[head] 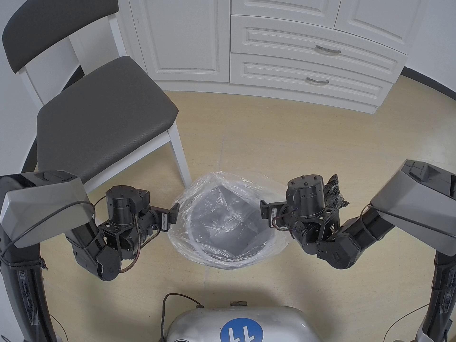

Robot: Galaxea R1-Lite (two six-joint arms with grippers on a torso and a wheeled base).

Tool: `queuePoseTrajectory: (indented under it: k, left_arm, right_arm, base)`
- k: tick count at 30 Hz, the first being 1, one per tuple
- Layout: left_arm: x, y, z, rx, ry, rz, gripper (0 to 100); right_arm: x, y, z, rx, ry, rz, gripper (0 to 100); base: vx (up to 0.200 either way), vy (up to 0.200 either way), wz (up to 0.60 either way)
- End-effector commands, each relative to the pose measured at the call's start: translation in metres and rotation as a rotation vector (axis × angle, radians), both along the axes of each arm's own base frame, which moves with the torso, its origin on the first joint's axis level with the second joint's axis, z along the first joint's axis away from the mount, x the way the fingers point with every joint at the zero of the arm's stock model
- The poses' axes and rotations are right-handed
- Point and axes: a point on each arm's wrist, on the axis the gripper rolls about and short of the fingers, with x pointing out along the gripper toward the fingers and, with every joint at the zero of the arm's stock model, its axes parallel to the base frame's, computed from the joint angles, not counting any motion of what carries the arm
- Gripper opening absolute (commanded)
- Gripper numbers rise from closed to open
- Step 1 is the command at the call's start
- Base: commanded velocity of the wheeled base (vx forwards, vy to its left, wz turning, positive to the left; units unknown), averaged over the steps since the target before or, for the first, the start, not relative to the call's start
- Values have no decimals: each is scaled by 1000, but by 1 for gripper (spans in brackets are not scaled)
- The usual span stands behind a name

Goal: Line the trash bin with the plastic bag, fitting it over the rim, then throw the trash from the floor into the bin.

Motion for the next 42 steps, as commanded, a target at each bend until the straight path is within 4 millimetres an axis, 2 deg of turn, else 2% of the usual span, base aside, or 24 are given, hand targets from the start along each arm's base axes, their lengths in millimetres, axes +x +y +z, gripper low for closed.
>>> queuePoseTrajectory:
  k: [1, 3, 8, 13, 17, 18, 21, 23, 29, 32, 35, 42]
  left_arm:
    - [6, 1, 3, -3, -20, 22, 100]
    - [8, 1, 4, -7, -27, 23, 100]
    - [8, 0, 4, -14, -27, 24, 100]
    - [8, 1, 5, -16, -32, 26, 100]
    - [8, 1, 4, -16, -32, 26, 100]
    - [8, 1, 4, -15, -30, 26, 100]
    - [9, 0, 4, -16, -31, 25, 100]
    - [11, 2, 5, -19, -39, 32, 100]
    - [12, 3, 6, -21, -42, 37, 100]
    - [13, 3, 5, -21, -42, 37, 100]
    - [16, 3, 2, -20, -42, 42, 100]
    - [31, 7, -9, -13, -50, 108, 100]
  right_arm:
    - [-13, 2, 6, -3, -2, 23, 100]
    - [-35, 5, 7, -44, 18, 83, 100]
    - [-37, 4, -3, -88, 33, 96, 100]
    - [-27, 1, -21, -122, 61, 80, 100]
    - [-9, 1, -43, -143, 82, 55, 100]
    - [3, 2, -51, -138, 79, 31, 100]
    - [13, 2, -50, -114, 51, 11, 100]
    - [22, 0, -37, -55, -25, -9, 100]
    - [23, -2, -18, -11, -85, -20, 100]
    - [25, -6, -17, -12, -86, -29, 100]
    - [33, -11, -26, -20, -74, -45, 100]
    - [57, -4, -35, 51, -129, -83, 100]
  base:
    - [0, 0, 0]
    - [0, 0, 0]
    - [0, 0, 0]
    - [0, 0, 0]
    - [0, 0, 0]
    - [0, 0, 0]
    - [0, 0, 0]
    - [0, 0, 0]
    - [0, 0, 0]
    - [0, 0, 0]
    - [0, 0, 0]
    - [0, 0, 0]
